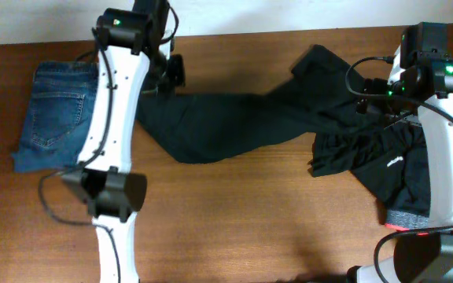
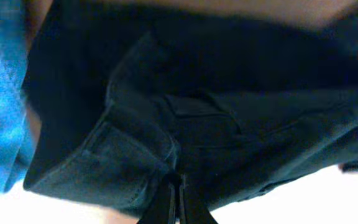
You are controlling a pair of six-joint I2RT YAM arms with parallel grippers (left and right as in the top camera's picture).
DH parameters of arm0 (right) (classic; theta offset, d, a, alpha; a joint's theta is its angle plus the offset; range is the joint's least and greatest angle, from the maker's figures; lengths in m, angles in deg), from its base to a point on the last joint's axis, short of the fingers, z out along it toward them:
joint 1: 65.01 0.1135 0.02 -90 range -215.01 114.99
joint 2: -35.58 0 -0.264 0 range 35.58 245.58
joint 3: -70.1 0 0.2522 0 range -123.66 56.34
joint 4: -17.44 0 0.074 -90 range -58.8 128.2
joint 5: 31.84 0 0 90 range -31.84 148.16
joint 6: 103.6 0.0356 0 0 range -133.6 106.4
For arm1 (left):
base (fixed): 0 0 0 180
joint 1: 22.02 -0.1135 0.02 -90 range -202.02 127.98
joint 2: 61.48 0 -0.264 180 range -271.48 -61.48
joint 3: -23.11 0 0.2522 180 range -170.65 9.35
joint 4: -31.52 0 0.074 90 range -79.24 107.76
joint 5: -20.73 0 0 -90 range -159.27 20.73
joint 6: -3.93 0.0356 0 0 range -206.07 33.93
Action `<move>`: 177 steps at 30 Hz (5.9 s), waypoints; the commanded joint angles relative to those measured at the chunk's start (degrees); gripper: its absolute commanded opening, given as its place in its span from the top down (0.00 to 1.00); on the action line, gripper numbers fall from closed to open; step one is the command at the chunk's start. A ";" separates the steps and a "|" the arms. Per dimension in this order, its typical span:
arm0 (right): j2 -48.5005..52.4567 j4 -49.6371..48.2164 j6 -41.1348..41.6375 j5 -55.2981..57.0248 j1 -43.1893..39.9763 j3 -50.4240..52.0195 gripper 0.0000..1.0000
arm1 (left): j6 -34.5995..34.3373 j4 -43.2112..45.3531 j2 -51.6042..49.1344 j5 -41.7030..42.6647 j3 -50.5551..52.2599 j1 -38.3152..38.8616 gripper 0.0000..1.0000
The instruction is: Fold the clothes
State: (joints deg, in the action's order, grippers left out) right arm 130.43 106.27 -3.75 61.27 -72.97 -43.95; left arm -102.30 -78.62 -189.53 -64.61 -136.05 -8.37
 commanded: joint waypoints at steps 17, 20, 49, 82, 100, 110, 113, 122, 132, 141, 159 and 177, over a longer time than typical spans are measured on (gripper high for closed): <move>-0.81 1.88 -0.61 0.11 -0.31 -0.92 0.18 | -3.91 0.17 24.15 1.16 58.80 -4.07 0.99; -0.50 2.01 -0.59 0.02 -0.31 -0.87 0.17 | -3.91 1.62 24.15 1.84 64.30 -4.07 1.00; 16.55 -8.57 -5.01 -17.70 -0.31 -0.87 0.12 | -5.62 21.57 24.15 -7.08 71.43 -2.16 0.01; 37.53 -24.30 -4.83 -11.52 -0.98 -0.87 0.20 | -4.50 48.39 24.15 -7.72 71.08 -5.57 0.01; 37.53 -16.68 5.42 -4.50 -19.45 -0.87 0.15 | -4.50 50.58 24.15 -7.72 71.08 -5.57 0.01; 37.20 -15.28 1.25 -7.91 -17.53 -0.92 0.12 | -4.50 63.01 24.15 -7.72 71.10 -5.57 0.01; 36.30 -15.30 -0.66 -8.72 -15.32 -1.14 0.12 | -4.50 65.85 24.13 -7.72 71.10 -5.57 0.01; 33.00 -13.70 -6.67 -14.78 -7.26 -8.66 0.12 | -4.50 66.47 24.15 -7.72 71.10 -5.57 0.01; 32.89 -16.76 2.69 -11.93 -3.89 -17.73 0.36 | -4.48 66.40 24.13 -7.72 71.10 -5.57 0.01; 32.94 -11.82 2.73 -0.37 -4.24 -17.77 0.30 | -4.48 66.40 24.15 -7.74 71.10 -5.57 0.01; 33.24 -5.81 6.93 -4.20 -9.03 -8.55 0.86 | -4.48 65.70 24.15 -7.69 71.10 -5.57 0.01; 33.33 -23.10 7.17 9.57 -22.67 -0.68 0.81 | -4.48 63.54 24.15 -7.50 71.10 -5.57 0.01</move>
State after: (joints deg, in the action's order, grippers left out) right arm 164.02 83.54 3.70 66.08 -92.16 -42.16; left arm -106.85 -14.82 -166.82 -71.69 -64.69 -13.75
